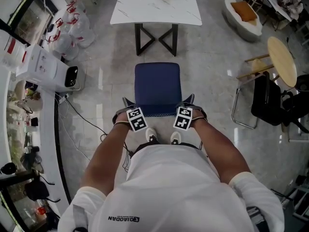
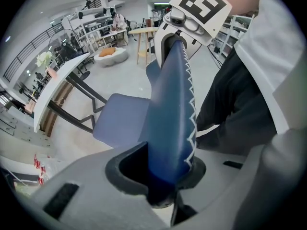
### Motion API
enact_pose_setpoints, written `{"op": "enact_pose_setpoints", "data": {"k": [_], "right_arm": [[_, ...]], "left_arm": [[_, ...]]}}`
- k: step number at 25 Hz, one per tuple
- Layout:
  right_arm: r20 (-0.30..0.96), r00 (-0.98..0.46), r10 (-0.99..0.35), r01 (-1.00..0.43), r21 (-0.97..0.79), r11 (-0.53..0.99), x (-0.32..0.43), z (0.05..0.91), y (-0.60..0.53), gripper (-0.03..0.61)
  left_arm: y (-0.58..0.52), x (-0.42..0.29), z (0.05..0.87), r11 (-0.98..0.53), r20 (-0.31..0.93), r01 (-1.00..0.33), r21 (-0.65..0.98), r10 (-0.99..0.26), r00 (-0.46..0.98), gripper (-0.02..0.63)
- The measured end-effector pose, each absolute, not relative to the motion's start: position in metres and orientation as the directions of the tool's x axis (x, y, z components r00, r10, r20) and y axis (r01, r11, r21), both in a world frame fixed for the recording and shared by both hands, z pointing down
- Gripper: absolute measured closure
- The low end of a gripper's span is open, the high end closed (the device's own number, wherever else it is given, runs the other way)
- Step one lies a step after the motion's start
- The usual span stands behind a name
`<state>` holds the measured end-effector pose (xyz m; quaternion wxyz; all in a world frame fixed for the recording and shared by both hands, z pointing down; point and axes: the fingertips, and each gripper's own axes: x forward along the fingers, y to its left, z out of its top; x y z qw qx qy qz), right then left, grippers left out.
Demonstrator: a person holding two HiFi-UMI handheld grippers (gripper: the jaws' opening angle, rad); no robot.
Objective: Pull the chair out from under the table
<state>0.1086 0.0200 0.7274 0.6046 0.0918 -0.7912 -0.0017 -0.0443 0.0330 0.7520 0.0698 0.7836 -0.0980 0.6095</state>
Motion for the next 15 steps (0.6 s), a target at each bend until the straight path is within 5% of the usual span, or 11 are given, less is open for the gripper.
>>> {"op": "enact_pose_setpoints", "data": {"k": [12, 15], "right_arm": [[0.954, -0.268, -0.131, -0.152, 0.093, 0.984, 0.1088, 0.7276, 0.0206, 0.442], [0.948, -0.294, -0.123, -0.169, 0.075, 0.983, 0.1078, 0.7254, 0.0218, 0.380]], "left_arm": [[0.0350, -0.0417, 0.7531, -0.977, 0.970, -0.211, 0.014, -0.038, 0.241, 0.485], [0.0366, -0.0390, 0.7503, -0.974, 0.965, -0.222, 0.043, -0.017, 0.262, 0.458]]}}
